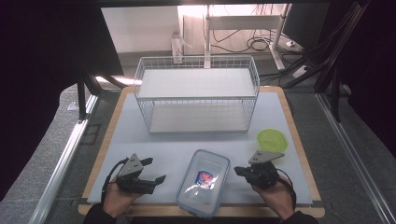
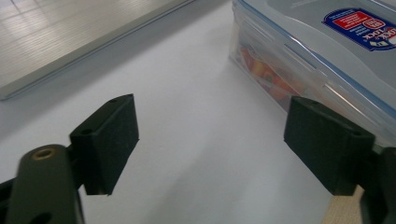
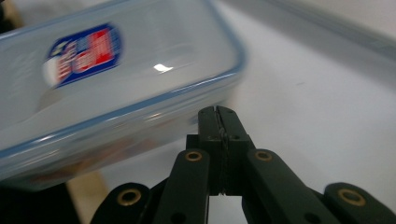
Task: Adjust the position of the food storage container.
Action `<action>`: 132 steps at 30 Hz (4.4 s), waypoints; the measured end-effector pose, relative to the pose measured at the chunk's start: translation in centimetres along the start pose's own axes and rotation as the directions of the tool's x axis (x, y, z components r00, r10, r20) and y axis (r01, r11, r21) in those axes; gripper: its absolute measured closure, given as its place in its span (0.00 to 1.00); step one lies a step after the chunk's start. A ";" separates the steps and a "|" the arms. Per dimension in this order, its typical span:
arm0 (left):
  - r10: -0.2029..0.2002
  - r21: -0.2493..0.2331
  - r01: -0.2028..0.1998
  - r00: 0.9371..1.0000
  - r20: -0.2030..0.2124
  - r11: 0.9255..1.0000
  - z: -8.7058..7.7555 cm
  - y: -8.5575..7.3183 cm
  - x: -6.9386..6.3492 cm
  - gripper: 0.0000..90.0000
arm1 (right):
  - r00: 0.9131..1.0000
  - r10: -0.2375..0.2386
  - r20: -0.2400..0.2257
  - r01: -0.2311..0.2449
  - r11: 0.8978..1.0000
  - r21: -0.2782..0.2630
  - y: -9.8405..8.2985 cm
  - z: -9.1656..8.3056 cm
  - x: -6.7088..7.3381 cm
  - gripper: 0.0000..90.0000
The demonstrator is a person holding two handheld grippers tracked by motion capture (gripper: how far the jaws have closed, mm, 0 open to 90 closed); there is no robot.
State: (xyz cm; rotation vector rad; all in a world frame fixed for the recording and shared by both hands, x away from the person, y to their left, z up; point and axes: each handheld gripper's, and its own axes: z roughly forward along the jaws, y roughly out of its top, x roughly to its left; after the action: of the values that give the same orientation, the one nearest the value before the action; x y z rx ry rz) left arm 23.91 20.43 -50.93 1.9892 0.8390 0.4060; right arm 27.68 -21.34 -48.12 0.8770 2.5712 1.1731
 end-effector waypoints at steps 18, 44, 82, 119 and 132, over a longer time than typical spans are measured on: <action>-0.028 0.007 0.029 0.999 -0.040 1.000 -1.9 -1.1 0.0 0.33 | 0.983 -0.005 -0.182 0.022 0.996 0.092 -1.4 2.3 4.7 1.00; -0.102 0.011 0.103 0.989 -0.111 0.995 -3.6 -1.9 1.6 0.50 | 0.959 -0.076 -0.271 0.097 0.993 0.063 3.3 8.6 7.3 1.00; -0.128 0.264 0.138 0.990 -0.054 0.955 1.5 -1.1 1.6 0.97 | 0.999 -0.040 -0.032 0.042 0.997 0.061 4.4 7.9 -1.3 1.00; -0.043 0.183 0.056 0.996 -0.075 0.982 5.0 2.8 3.9 0.59 | 0.995 -0.032 0.096 0.027 0.998 0.058 1.2 2.2 -1.9 0.78; -0.046 0.136 0.056 0.996 -0.075 0.989 2.0 0.9 2.6 0.18 | 0.996 0.007 0.093 -0.005 1.000 -0.028 0.9 1.0 -2.3 0.32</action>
State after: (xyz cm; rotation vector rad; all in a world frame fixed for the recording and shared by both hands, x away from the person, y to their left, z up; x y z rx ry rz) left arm 27.26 20.64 -51.31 2.0856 0.9849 0.4005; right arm 30.36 -21.62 -48.35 0.9113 2.4745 1.1393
